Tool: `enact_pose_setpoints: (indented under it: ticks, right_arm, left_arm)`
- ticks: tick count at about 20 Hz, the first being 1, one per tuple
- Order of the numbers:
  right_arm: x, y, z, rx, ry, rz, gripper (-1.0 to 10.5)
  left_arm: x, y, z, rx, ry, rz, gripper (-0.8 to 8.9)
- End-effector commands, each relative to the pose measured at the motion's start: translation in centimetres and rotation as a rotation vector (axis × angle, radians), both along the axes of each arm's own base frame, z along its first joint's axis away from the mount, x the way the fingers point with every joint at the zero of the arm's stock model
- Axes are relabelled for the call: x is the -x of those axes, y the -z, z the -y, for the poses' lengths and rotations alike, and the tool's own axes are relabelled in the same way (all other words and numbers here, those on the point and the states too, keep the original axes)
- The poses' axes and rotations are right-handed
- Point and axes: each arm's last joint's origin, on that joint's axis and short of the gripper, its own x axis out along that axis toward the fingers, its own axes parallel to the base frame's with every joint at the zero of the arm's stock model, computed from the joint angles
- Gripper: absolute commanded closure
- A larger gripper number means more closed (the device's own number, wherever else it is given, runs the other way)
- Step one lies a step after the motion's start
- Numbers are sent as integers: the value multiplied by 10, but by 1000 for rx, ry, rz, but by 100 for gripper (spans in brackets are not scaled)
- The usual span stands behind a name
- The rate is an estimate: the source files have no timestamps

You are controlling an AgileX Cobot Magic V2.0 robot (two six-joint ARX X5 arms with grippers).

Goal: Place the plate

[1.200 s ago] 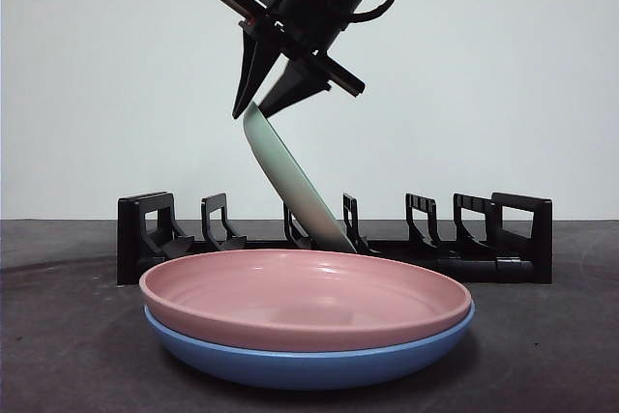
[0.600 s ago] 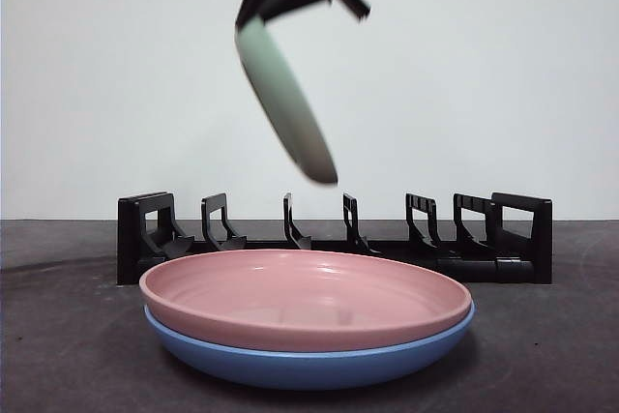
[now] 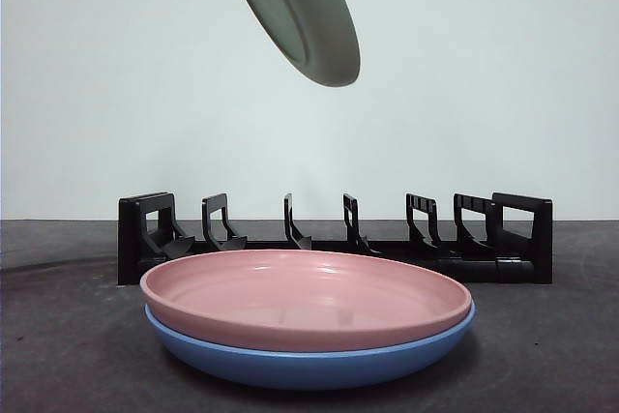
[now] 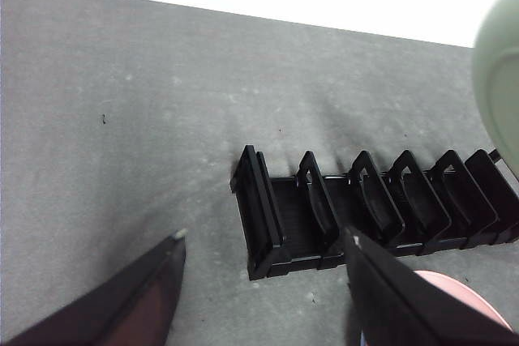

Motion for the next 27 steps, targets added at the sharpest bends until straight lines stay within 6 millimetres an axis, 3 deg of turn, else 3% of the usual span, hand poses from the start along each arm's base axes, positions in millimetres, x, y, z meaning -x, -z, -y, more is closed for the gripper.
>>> enact_pose_setpoints:
  ticks: [1, 7, 12, 15, 19, 27]
  right_arm:
    - [26, 15, 9, 1, -18, 60, 931]
    - [83, 64, 26, 100, -4, 158, 931]
    - [119, 117, 17, 260, -106, 150, 931]
    - [136, 138, 12, 352, -148, 186, 931]
    - [143, 154, -1, 448, -219, 227, 931]
    - [138, 195, -25, 668, -384, 288, 930]
  left_arm:
    - [-1, -5, 0, -6, 3, 25, 501]
    - [-1, -5, 0, -6, 3, 24, 501]
    - [-1, -5, 0, -6, 3, 20, 501]
    - [-1, -4, 0, -5, 3, 19, 501]
    - [-1, -4, 0, -5, 3, 18, 501]
    - [-1, -4, 0, -6, 3, 18, 501]
